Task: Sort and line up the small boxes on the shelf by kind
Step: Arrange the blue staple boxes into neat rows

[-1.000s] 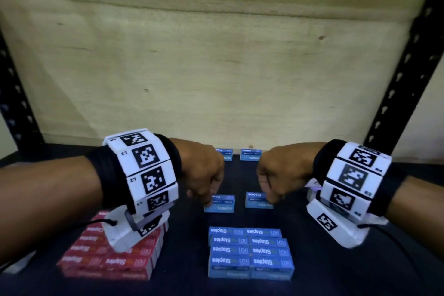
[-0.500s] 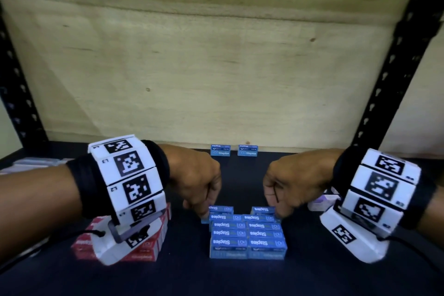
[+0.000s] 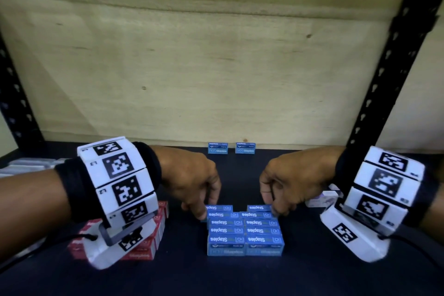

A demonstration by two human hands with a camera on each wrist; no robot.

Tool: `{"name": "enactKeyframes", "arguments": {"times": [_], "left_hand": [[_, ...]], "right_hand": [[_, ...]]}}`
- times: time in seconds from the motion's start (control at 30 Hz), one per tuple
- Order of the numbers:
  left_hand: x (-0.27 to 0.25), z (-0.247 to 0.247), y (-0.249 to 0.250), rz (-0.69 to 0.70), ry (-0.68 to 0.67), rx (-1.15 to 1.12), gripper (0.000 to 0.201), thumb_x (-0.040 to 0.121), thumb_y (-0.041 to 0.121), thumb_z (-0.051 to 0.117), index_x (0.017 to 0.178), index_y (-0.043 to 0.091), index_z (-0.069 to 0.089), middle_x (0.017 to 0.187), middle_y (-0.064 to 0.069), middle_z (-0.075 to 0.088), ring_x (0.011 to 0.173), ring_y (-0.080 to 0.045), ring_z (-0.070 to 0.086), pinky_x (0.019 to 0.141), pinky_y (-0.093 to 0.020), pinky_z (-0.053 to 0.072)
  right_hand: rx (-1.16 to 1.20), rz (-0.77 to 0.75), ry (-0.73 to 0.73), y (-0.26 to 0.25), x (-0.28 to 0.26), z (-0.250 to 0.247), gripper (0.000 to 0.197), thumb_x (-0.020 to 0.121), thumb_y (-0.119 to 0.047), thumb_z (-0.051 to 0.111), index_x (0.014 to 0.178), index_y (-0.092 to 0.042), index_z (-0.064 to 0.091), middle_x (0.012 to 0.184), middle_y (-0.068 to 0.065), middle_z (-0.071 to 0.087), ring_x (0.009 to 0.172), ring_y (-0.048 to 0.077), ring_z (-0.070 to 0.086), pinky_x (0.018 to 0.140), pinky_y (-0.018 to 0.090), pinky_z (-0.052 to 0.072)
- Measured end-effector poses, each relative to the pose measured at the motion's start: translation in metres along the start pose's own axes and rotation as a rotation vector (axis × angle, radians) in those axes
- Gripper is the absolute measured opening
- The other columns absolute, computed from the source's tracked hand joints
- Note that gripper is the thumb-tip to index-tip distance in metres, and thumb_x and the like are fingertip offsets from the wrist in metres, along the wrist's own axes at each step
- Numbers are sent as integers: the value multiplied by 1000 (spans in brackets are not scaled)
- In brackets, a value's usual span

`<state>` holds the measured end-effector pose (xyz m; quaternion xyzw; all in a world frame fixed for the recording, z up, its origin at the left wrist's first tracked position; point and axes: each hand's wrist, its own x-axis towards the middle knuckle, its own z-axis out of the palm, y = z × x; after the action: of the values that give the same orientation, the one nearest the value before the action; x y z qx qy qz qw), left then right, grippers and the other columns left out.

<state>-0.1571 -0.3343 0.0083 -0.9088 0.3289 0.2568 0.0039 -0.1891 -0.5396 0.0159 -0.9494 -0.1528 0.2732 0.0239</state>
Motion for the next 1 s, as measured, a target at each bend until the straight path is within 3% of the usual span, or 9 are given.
{"name": "enactKeyframes", "arguments": {"times": [0.27, 0.4, 0.57, 0.73, 1.0], "left_hand": [[4, 1, 6, 7, 11, -16, 18, 85, 31, 74, 103, 27, 69, 89, 7, 75, 63, 1, 61, 56, -10, 40], [3, 0, 6, 4, -6, -10, 20, 88, 32, 71, 107, 28, 68, 92, 8, 75, 65, 3, 61, 54, -6, 38], [1, 0, 5, -9, -37, -26, 19, 91, 32, 65, 111, 30, 66, 90, 8, 75, 68, 3, 62, 62, -13, 40], [0, 1, 4, 0, -43, -102, 19, 94, 25, 61, 112, 26, 67, 95, 8, 75, 68, 2, 65, 60, -7, 43], [1, 3, 7, 27, -44, -124, 17, 96, 27, 58, 111, 26, 67, 97, 8, 75, 65, 4, 63, 76, -17, 50]], "right_hand": [[63, -29, -31, 2, -1, 1, 7, 92, -24, 65, 99, -23, 65, 91, -4, 77, 73, 5, 67, 71, 19, 47], [89, -40, -37, 4, -2, 2, 12, 94, -25, 64, 105, -22, 67, 88, -6, 76, 74, 3, 67, 69, 16, 45], [180, -51, -100, 7, -3, 4, 19, 95, -24, 64, 113, -18, 66, 87, -6, 74, 73, 3, 66, 73, 21, 51], [238, -51, -124, 8, -1, 6, 21, 96, -21, 64, 116, -17, 63, 87, -5, 74, 74, 4, 66, 72, 21, 50], [264, -67, -113, 6, 1, 9, 18, 96, -17, 63, 114, -18, 63, 84, -5, 71, 71, 5, 64, 71, 21, 50]]}}
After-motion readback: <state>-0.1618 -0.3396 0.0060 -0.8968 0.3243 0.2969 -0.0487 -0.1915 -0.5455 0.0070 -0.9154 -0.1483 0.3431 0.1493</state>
